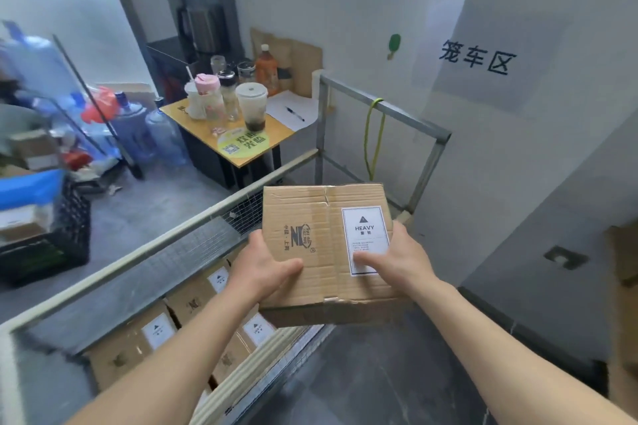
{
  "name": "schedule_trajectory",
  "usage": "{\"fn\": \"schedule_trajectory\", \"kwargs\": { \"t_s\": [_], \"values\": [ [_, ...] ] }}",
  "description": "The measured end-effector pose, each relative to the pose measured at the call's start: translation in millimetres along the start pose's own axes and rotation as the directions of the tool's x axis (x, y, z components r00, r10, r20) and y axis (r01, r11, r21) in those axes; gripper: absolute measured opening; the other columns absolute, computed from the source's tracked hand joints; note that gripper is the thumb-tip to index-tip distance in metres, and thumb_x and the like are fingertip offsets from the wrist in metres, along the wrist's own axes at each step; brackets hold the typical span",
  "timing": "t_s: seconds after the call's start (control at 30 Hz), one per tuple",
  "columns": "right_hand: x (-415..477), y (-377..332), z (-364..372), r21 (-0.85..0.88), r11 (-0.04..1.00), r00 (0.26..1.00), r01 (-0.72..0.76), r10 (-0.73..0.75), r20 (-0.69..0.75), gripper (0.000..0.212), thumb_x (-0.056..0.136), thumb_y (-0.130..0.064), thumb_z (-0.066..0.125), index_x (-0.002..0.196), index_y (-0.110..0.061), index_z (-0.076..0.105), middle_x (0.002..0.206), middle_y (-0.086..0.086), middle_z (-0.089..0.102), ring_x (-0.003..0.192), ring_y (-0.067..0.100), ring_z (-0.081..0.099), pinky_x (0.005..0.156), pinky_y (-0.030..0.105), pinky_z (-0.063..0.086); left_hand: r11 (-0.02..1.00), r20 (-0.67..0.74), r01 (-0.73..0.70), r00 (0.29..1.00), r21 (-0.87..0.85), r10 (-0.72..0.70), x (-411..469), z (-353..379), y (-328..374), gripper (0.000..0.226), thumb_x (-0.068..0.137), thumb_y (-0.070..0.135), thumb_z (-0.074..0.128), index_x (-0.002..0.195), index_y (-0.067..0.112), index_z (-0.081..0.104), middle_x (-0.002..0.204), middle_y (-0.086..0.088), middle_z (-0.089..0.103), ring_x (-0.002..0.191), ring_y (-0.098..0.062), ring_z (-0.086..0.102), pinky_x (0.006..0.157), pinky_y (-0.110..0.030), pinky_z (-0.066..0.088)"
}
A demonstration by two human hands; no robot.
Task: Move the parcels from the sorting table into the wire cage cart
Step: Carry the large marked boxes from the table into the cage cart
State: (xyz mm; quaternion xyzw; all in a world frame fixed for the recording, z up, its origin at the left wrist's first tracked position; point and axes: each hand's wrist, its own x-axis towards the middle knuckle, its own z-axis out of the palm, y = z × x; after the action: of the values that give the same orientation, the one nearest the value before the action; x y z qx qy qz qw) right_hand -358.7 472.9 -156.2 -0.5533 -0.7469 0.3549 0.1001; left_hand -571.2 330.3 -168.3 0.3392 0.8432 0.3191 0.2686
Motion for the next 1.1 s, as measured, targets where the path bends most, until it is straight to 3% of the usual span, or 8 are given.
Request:
{"fn": "schedule_trajectory", "kwargs": {
  "t_s": [0.23, 0.47, 0.73, 0.8, 0.93, 1.1],
  "values": [
    [85.2, -24.9, 3.8, -0.078, 0.984, 0.982, 0.161, -0.152, 0.115, 0.072, 0.061, -0.059, 0.078, 0.117, -0.029, 0.044, 0.104, -0.014, 0.060, 0.095, 0.016, 0.058, 0.075, 0.038, 0.047, 0.987, -0.141, 0.137, 0.979, -0.079, -0.147, 32.4, 6.2, 4.9, 0.070, 0.068, 0.043, 0.086, 0.116, 0.024, 0.038, 0.109, 0.006, 0.058, 0.100, -0.018, 0.059, 0.088, -0.038, 0.052],
    [146.3, -58.7, 37.2, -0.105, 0.962, 0.950, 0.252, -0.225, 0.215, 0.074, 0.061, -0.058, 0.079, 0.120, -0.030, 0.044, 0.107, -0.014, 0.062, 0.095, 0.016, 0.060, 0.070, 0.036, 0.045, 0.962, -0.203, 0.226, 0.946, -0.151, -0.254, 73.3, -1.2, -17.0, 0.068, 0.068, 0.042, 0.086, 0.113, 0.025, 0.037, 0.105, 0.009, 0.054, 0.095, -0.014, 0.056, 0.074, -0.028, 0.042],
    [211.3, -76.2, 86.2, -0.179, 0.945, 0.934, 0.274, -0.217, 0.285, 0.071, 0.066, -0.051, 0.081, 0.120, -0.030, 0.040, 0.107, -0.014, 0.058, 0.094, 0.014, 0.059, 0.068, 0.034, 0.043, 0.924, -0.144, 0.317, 0.925, -0.214, -0.351, 134.7, 13.9, -63.3, 0.073, 0.068, 0.042, 0.087, 0.119, 0.021, 0.038, 0.107, 0.007, 0.055, 0.096, -0.016, 0.056, 0.076, -0.031, 0.046],
    [225.8, -71.6, 100.2, -0.186, 0.945, 0.930, 0.268, -0.204, 0.306, 0.072, 0.068, -0.049, 0.081, 0.123, -0.028, 0.039, 0.107, -0.013, 0.058, 0.093, 0.014, 0.058, 0.068, 0.034, 0.043, 0.914, -0.132, 0.342, 0.918, -0.219, -0.375, 145.2, 22.2, -73.4, 0.072, 0.069, 0.040, 0.087, 0.117, 0.022, 0.037, 0.104, 0.009, 0.053, 0.094, -0.015, 0.054, 0.074, -0.028, 0.043],
    [249.3, -57.5, 132.6, -0.204, 0.945, 0.912, 0.254, -0.164, 0.375, 0.076, 0.069, -0.044, 0.082, 0.128, -0.024, 0.039, 0.108, -0.011, 0.058, 0.094, 0.017, 0.058, 0.075, 0.037, 0.045, 0.878, -0.074, 0.426, 0.890, -0.218, -0.450, 161.1, 44.1, -99.4, 0.072, 0.072, 0.037, 0.086, 0.122, 0.019, 0.037, 0.108, 0.005, 0.057, 0.097, -0.018, 0.058, 0.084, -0.035, 0.050],
    [283.2, -23.3, 177.1, -0.239, 0.940, 0.883, 0.242, -0.111, 0.455, 0.078, 0.068, -0.042, 0.084, 0.128, -0.022, 0.038, 0.108, -0.009, 0.060, 0.093, 0.020, 0.059, 0.078, 0.038, 0.045, 0.819, -0.020, 0.525, 0.839, -0.231, -0.543, 179.6, 88.1, -135.2, 0.074, 0.075, 0.035, 0.085, 0.128, 0.021, 0.035, 0.117, 0.004, 0.060, 0.099, -0.018, 0.060, 0.081, -0.034, 0.050]
  ]
}}
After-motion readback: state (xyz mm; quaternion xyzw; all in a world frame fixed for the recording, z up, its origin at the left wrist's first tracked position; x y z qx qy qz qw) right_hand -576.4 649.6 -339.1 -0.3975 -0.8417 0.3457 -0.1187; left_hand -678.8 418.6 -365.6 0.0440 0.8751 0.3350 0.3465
